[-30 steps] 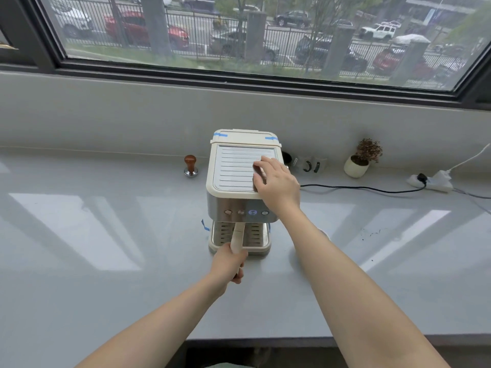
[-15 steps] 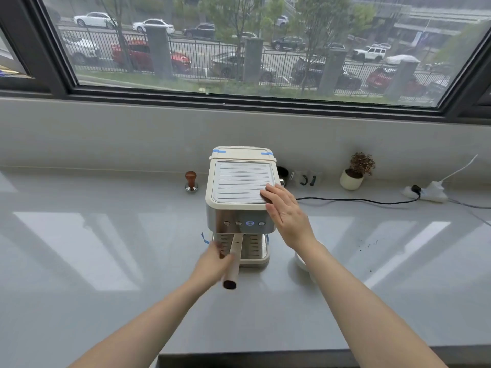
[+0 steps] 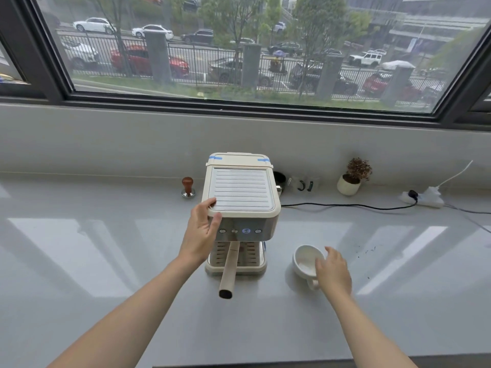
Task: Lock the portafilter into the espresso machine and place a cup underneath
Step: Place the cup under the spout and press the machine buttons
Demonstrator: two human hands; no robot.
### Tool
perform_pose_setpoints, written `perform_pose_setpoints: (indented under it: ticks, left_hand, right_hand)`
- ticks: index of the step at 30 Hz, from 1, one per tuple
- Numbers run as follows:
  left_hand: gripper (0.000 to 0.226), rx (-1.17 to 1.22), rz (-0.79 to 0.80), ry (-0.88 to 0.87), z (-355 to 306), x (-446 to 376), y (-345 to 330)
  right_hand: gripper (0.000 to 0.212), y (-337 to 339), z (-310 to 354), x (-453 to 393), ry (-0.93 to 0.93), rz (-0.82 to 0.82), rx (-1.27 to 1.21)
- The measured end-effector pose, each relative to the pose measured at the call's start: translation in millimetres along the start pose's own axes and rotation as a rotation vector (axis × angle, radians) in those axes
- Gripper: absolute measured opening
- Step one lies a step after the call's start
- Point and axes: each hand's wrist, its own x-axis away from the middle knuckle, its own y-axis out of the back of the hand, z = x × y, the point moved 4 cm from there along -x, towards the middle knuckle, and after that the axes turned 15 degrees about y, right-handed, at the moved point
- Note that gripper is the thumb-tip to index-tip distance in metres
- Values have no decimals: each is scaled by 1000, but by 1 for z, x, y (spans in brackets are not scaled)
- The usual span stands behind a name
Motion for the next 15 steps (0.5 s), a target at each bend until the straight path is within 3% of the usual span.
perform_pose_setpoints:
  ticks: [5, 9, 13, 15]
  left_hand:
    - [39, -87, 26, -1, 4, -4, 1]
    - [48, -132, 38, -1, 2, -3, 0]
    - [47, -134, 32, 17, 0, -1, 2]
    - [41, -131, 20, 19, 1, 0, 2]
  right_hand:
    - [42, -22, -24, 16, -316, 77, -203]
    - [55, -49, -36, 15, -585, 6, -512]
    - [20, -64, -35, 18, -629, 13, -703]
    - [15, -63, -30, 20, -637, 5, -759]
